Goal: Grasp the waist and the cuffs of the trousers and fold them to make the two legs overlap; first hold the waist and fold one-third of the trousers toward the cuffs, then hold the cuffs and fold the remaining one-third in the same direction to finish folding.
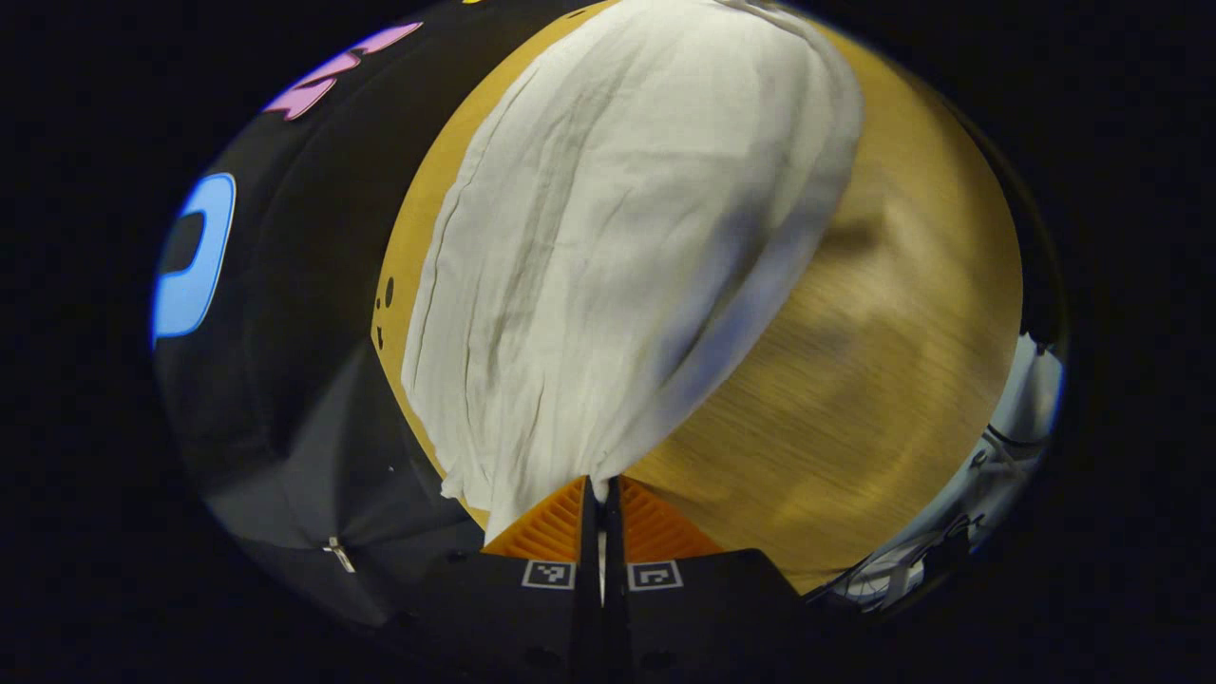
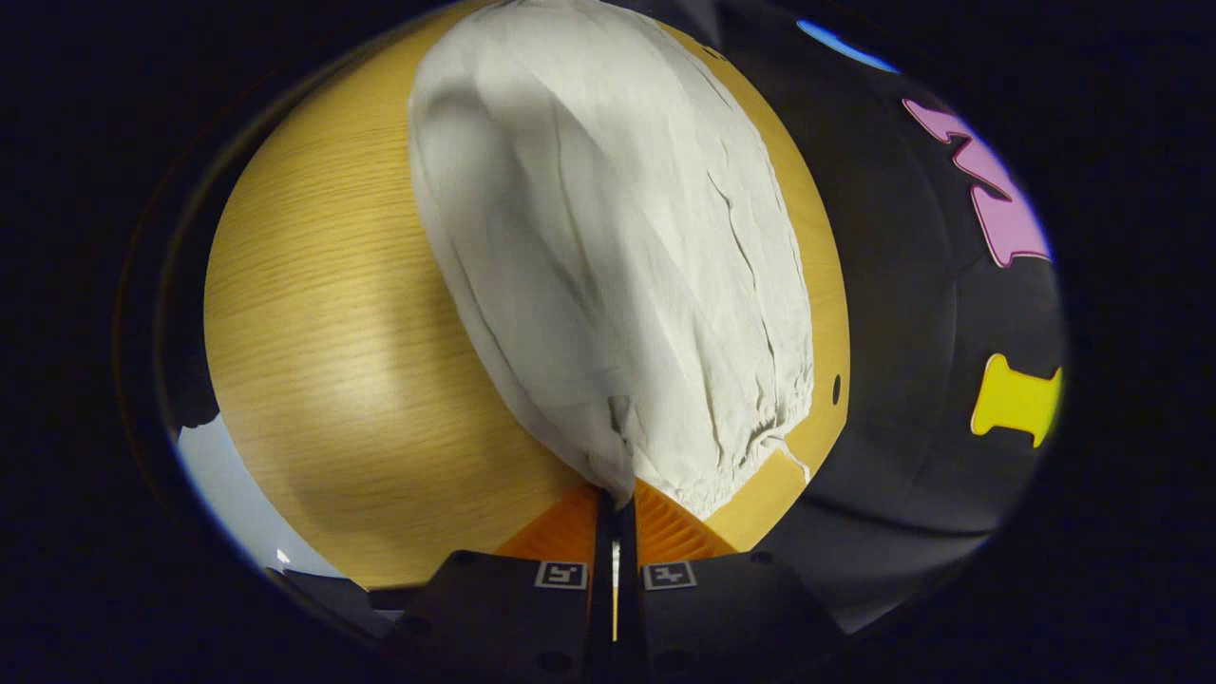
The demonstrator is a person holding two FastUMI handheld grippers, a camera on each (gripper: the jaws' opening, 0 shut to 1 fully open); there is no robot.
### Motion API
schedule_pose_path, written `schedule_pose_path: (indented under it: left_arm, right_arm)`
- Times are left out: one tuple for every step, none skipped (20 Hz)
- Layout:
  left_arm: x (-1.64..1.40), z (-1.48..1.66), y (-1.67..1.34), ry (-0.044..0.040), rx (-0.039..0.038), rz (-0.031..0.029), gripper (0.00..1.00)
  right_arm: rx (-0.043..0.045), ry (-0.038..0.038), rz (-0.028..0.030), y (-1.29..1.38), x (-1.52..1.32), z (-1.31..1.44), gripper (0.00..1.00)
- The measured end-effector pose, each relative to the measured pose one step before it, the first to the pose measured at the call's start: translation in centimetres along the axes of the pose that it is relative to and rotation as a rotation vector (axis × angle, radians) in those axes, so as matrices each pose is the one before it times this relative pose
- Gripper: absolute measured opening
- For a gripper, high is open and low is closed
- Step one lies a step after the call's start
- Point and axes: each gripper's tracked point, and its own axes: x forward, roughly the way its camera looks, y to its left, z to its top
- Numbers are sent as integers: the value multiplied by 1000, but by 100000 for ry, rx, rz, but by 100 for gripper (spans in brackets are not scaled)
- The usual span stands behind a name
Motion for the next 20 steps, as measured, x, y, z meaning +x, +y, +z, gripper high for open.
schedule_pose_path:
  left_arm:
    - [-85,4,-68,311,-6042,-1648,6]
    - [-126,-189,-13,312,-6072,-1153,5]
    - [-283,62,341,-752,-5130,563,6]
    - [-504,290,585,-1108,-4098,1531,6]
    - [-456,535,779,-1362,-3087,2247,6]
    - [-287,428,918,-1430,-2981,2107,6]
    - [-129,485,665,-1154,-3660,1405,6]
    - [-63,413,785,-1082,-3678,1174,6]
    - [-68,584,779,-739,-2699,1345,6]
    - [-261,478,668,-431,-1732,1034,5]
    - [46,604,464,-434,-1407,638,5]
    - [90,757,552,-730,-1616,279,5]
    - [345,815,699,-890,-2038,493,6]
    - [786,553,990,-886,-2510,621,6]
    - [580,695,650,-500,-3056,403,6]
    - [534,672,637,-267,-3831,159,6]
    - [552,955,523,-412,-3573,499,6]
    - [757,952,569,-331,-2590,476,6]
    - [795,1014,321,-153,-1598,176,6]
    - [836,812,95,-298,-286,-28,6]
  right_arm:
    - [6032,373,2618,183,-2,190,6]
    - [6311,-646,310,-285,-326,388,7]
    - [5837,-2141,-1656,-599,-708,767,7]
    - [5611,-2804,-2611,-912,-722,676,6]
    - [5767,-3367,-2290,-845,-751,772,6]
    - [5290,-3519,-2348,-707,-1060,1125,7]
    - [4675,-3516,-2388,-838,-1012,1215,7]
    - [4730,-2854,-1983,-893,-526,1085,6]
    - [5291,-2629,-1695,-656,78,1079,6]
    - [5130,-2651,-1413,-620,-173,1106,6]
    - [4731,-1909,-1617,-820,-73,986,6]
    - [4381,-1810,-1439,-795,116,1006,6]
    - [3898,-1463,-1449,-676,427,827,6]
    - [3350,-1486,-1454,-691,312,893,6]
    - [3033,-1169,-1786,-712,317,563,6]
    - [3114,-241,-1590,-555,579,404,6]
    - [3537,-145,-782,-311,708,524,6]
    - [3419,-95,-280,-145,755,358,6]
    - [2989,102,-234,-74,657,383,6]
    - [2374,368,-116,-12,788,281,6]
